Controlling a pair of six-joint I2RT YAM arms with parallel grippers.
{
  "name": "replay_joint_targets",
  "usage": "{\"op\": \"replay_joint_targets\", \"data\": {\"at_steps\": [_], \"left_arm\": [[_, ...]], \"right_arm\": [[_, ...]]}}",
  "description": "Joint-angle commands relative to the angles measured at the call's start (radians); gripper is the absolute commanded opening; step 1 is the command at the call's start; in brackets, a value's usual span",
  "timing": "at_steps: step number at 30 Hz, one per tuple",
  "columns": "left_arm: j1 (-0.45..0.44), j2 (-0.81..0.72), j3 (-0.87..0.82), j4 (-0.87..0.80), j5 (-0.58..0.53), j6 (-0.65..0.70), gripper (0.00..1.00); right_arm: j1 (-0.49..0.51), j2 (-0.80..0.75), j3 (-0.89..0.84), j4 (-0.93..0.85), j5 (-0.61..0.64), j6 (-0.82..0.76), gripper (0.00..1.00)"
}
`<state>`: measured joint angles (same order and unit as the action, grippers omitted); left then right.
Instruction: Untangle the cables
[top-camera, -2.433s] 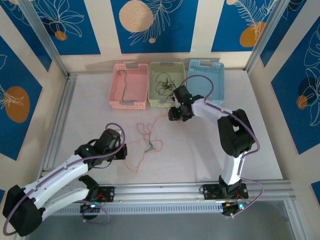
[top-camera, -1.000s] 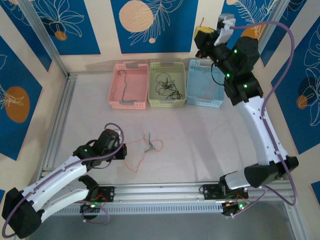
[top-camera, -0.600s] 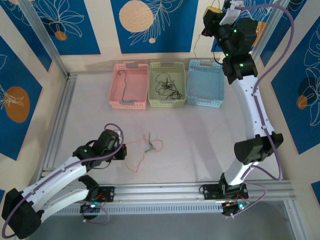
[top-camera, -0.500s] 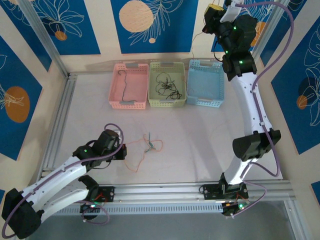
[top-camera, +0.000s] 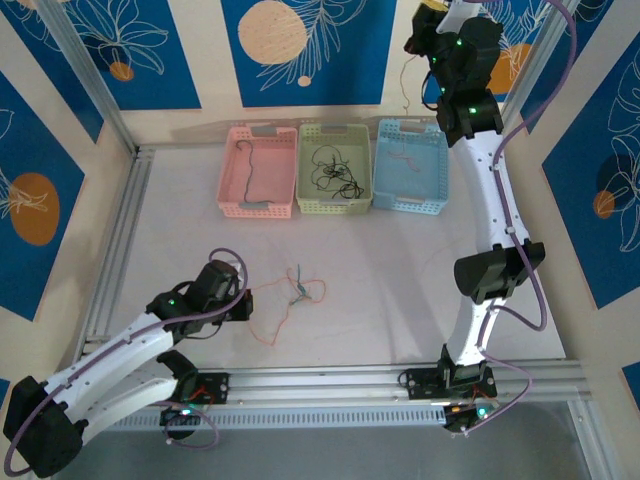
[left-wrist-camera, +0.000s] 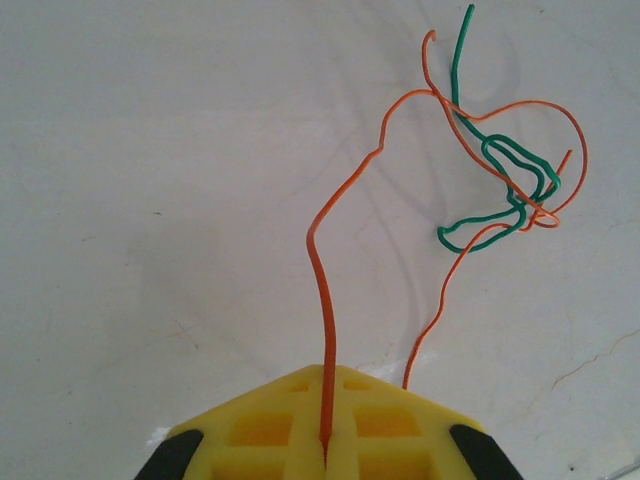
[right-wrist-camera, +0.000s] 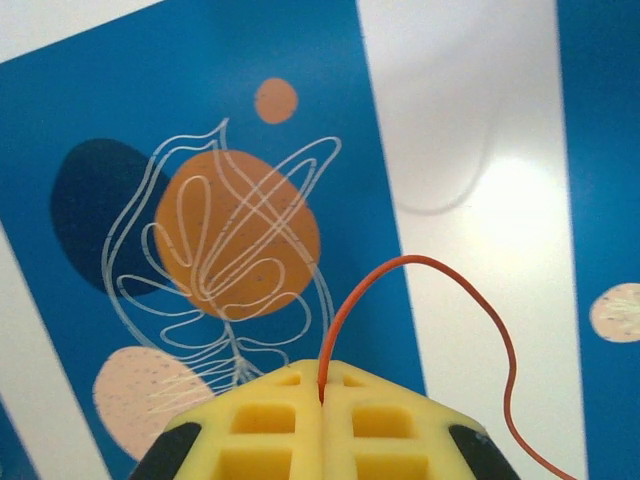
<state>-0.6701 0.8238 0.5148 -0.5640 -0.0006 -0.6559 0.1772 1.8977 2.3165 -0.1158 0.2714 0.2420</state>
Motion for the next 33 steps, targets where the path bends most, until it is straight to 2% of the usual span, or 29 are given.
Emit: {"op": "replay_joint_targets", "data": {"at_steps": [1, 6, 11, 16, 20, 25, 33], "left_arm": [[-0.011, 0.003, -0.013, 0.002, 0.019, 0.005, 0.0], [-0.01, 0.006, -0.015, 0.008, 0.024, 0.003, 0.0], [-0.01, 0.003, -0.014, 0.005, 0.025, 0.005, 0.0], [-0.011, 0.006, -0.015, 0.007, 0.024, 0.005, 0.0], [-0.011, 0.008, -0.019, 0.013, 0.027, 0.005, 0.0], [-0.011, 0.002, -0.021, 0.01, 0.025, 0.002, 0.0], [-0.011, 0.001, -0.022, 0.012, 0.025, 0.002, 0.0]], "right_arm": [[0.0, 0.017, 0.039, -0.053, 0.111, -0.012, 0.0], [0.0, -0.009, -0.091, -0.089, 0.124, 0.033, 0.0], [-0.001, -0.086, -0.379, 0.021, 0.151, 0.1, 0.0], [-0.01, -0.127, -0.595, 0.072, 0.181, 0.183, 0.0], [-0.048, -0.116, -0.723, 0.093, 0.144, 0.269, 0.0], [-0.093, -0.096, -0.798, 0.11, 0.138, 0.321, 0.0], [-0.162, -0.058, -0.779, 0.049, 0.141, 0.365, 0.0]]}}
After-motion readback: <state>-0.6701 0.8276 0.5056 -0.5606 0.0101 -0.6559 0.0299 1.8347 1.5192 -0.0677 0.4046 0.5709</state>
